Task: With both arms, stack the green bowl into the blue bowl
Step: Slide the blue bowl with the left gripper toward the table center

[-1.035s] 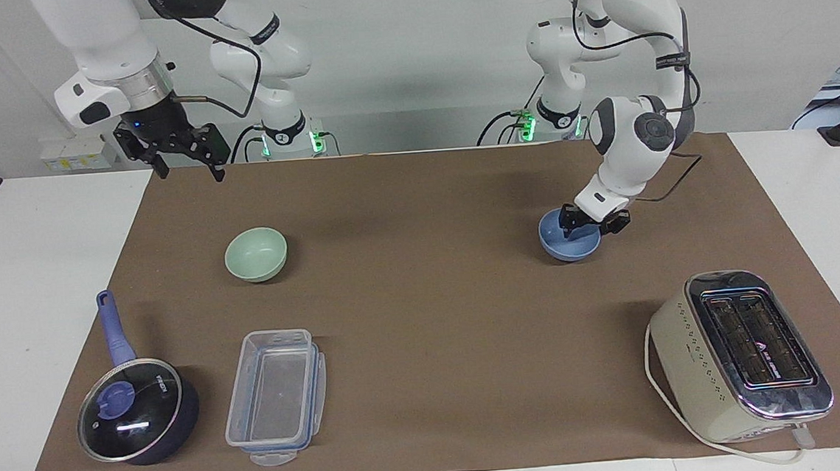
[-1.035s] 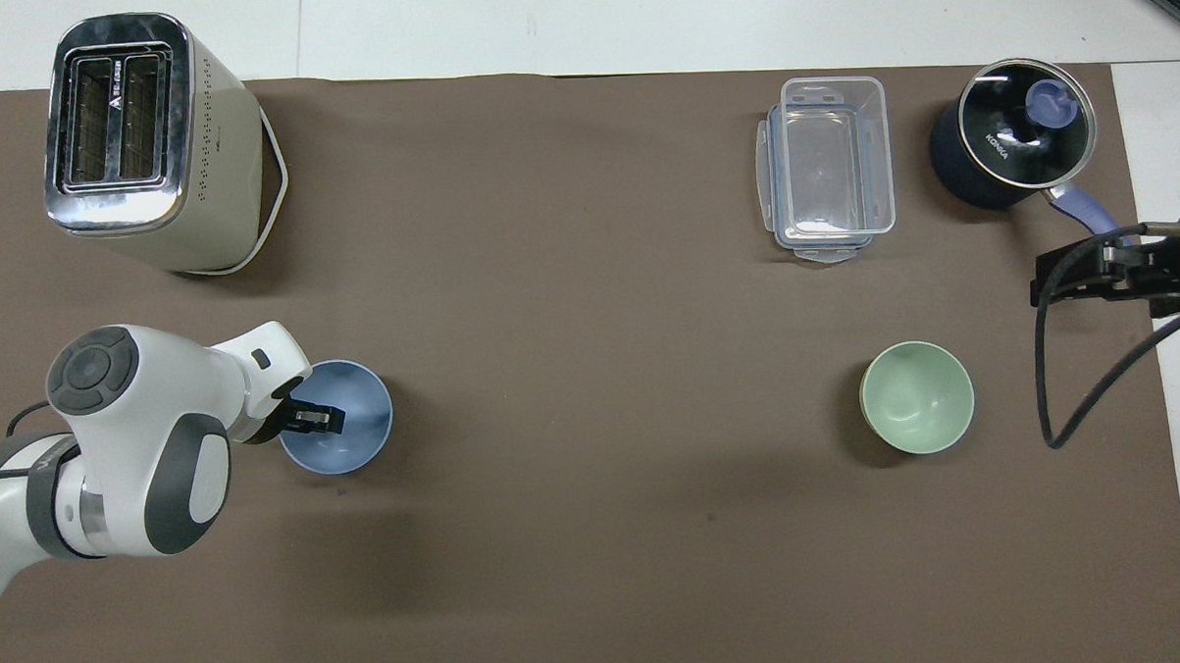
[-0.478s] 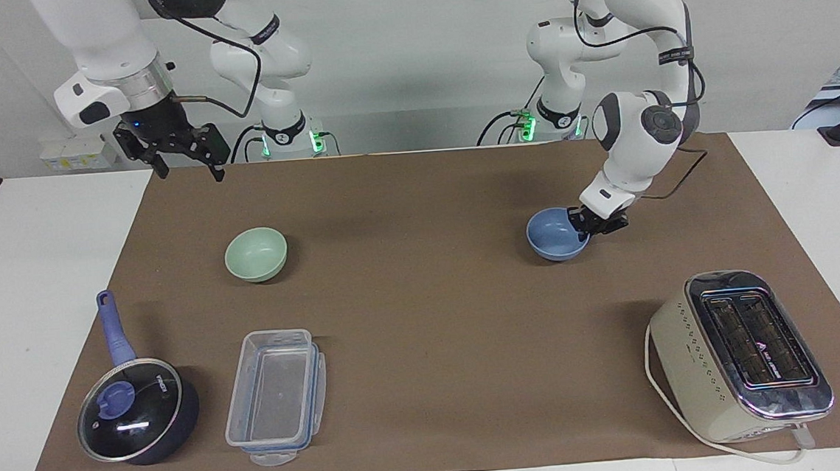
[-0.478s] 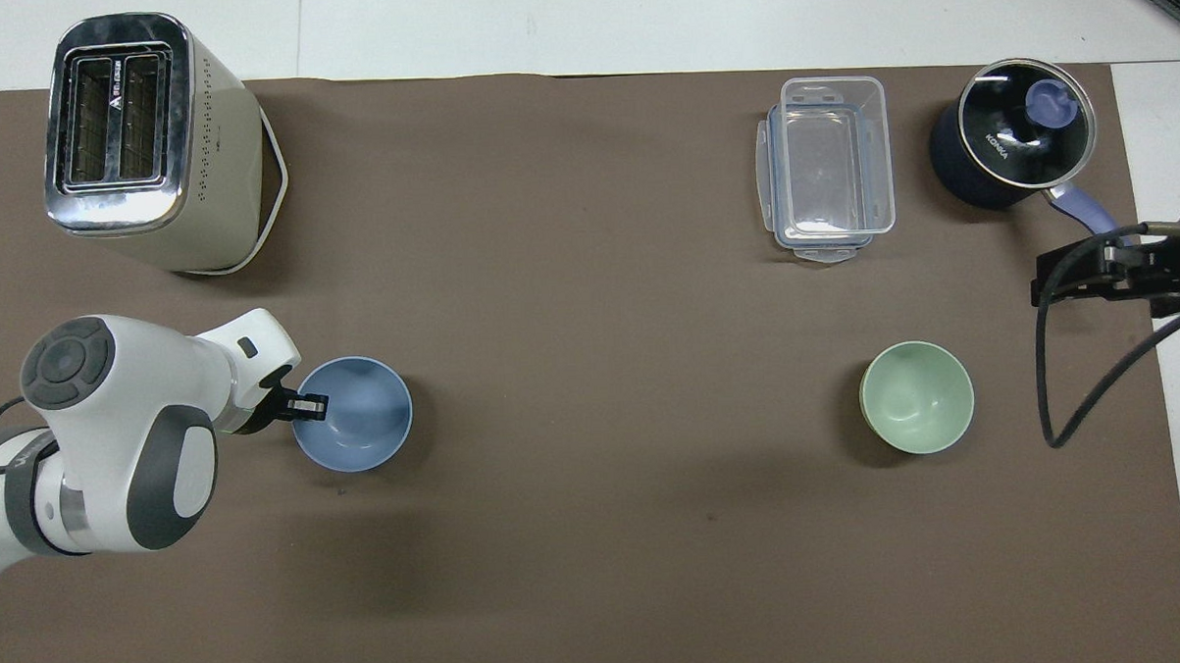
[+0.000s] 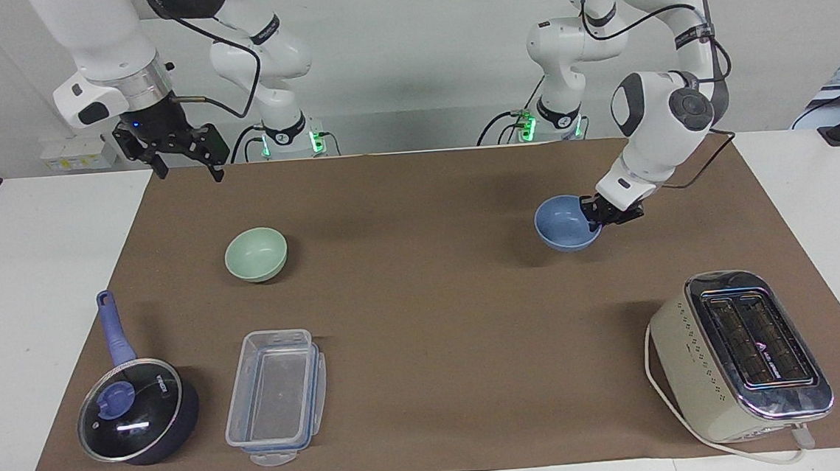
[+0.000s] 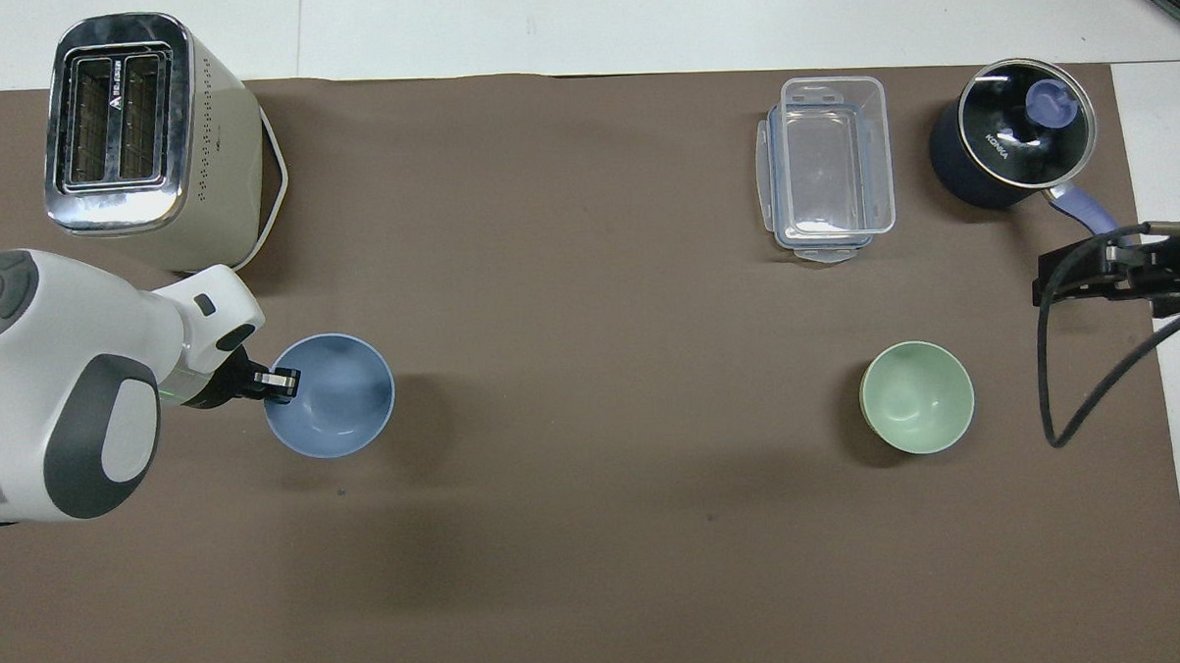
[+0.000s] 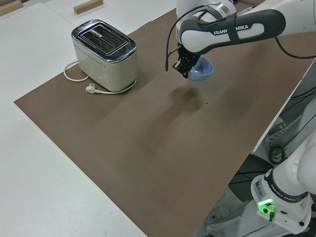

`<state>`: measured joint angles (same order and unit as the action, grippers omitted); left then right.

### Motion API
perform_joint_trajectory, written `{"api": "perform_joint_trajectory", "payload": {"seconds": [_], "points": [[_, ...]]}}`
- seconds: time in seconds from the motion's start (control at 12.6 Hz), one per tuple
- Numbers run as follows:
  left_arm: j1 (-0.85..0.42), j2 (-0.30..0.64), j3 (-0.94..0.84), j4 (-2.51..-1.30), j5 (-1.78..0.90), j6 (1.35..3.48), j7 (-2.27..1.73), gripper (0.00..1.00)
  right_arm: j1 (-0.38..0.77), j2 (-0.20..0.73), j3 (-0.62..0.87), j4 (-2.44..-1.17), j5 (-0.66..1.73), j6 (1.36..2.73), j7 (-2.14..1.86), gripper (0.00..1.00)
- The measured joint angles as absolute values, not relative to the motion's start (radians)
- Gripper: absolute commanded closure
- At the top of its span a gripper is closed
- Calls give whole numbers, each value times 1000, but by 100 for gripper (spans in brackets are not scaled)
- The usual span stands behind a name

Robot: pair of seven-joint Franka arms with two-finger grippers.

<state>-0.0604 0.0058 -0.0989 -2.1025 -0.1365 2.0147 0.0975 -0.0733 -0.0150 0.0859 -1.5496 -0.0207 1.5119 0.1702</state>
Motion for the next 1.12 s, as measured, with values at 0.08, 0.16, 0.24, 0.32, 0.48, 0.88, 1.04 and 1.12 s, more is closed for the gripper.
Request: {"api": "perform_joint_trajectory", "payload": {"seconds": [0.08, 0.16, 0.24, 0.32, 0.48, 0.88, 1.04, 1.12], "points": [[-61, 3, -102, -2078, -143, 1990, 78, 100, -73, -15, 85, -1550, -21, 1512, 170, 0], [-63, 1, -109, -2064, -151, 1981, 50, 100, -73, -15, 85, -1550, -21, 1512, 170, 0], [-74, 1, -118, -2057, -159, 1979, 8, 100, -74, -15, 85, -1550, -21, 1512, 170, 0], [-93, 1, -129, -2055, -162, 1979, -40, 100, -74, -15, 85, -1550, -21, 1512, 170, 0], [-161, 1, -140, -2054, -163, 1980, -143, 100, -74, -15, 84, -1550, -21, 1512, 170, 0], [-358, 4, -145, -2058, -227, 2067, -363, 100, -74, -15, 84, -1550, -21, 1512, 170, 0], [-449, 20, -147, -2078, -228, 2142, -454, 100, -76, -15, 83, -1550, -21, 1512, 170, 0], [-488, 34, -147, -2092, -228, 2173, -482, 100, -77, -15, 83, -1550, -21, 1512, 170, 0]]}}
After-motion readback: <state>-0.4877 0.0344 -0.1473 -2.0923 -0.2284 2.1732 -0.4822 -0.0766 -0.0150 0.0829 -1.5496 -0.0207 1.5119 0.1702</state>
